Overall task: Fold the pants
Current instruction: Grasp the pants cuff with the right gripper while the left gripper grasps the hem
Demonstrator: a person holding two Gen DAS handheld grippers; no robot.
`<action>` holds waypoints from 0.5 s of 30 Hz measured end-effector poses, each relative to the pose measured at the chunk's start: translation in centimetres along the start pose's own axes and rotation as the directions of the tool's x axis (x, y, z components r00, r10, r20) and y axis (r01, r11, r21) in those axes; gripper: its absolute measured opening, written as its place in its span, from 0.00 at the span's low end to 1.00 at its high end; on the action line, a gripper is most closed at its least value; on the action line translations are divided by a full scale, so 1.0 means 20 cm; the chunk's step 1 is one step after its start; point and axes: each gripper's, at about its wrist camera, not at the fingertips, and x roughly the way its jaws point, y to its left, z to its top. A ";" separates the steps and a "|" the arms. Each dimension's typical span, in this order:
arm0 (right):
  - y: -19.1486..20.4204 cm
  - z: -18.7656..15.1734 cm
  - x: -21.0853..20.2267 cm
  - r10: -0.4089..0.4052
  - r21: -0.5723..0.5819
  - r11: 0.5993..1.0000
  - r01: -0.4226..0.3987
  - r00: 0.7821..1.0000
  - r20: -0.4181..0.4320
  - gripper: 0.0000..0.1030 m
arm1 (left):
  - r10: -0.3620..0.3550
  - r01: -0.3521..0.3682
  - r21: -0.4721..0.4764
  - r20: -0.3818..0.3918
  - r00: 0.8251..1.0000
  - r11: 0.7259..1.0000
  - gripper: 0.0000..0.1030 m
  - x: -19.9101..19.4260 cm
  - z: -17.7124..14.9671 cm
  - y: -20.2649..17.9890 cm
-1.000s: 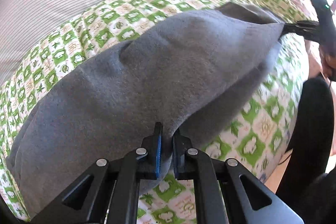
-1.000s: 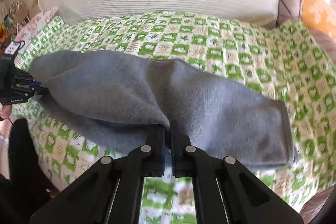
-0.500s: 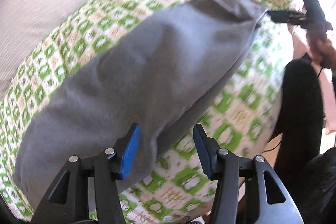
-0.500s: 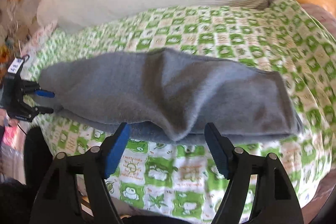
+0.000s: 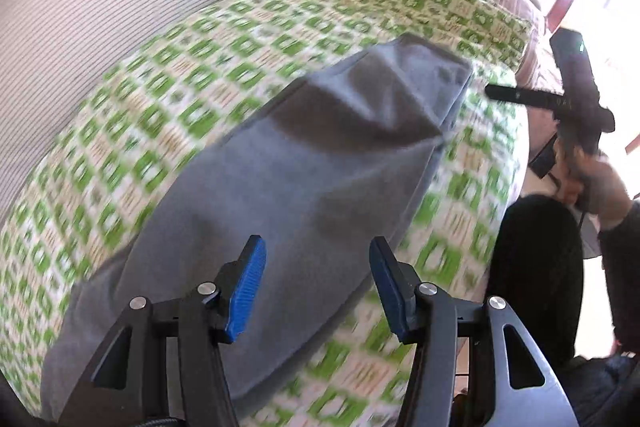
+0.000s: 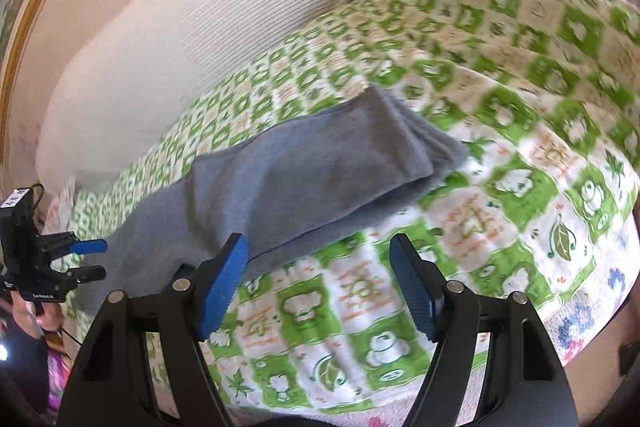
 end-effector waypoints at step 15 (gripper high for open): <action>-0.31 0.08 0.03 0.064 0.240 0.966 -0.091 0.991 0.118 0.52 | -0.030 0.039 0.127 -0.074 0.997 0.991 0.56 0.44 0.71 -0.23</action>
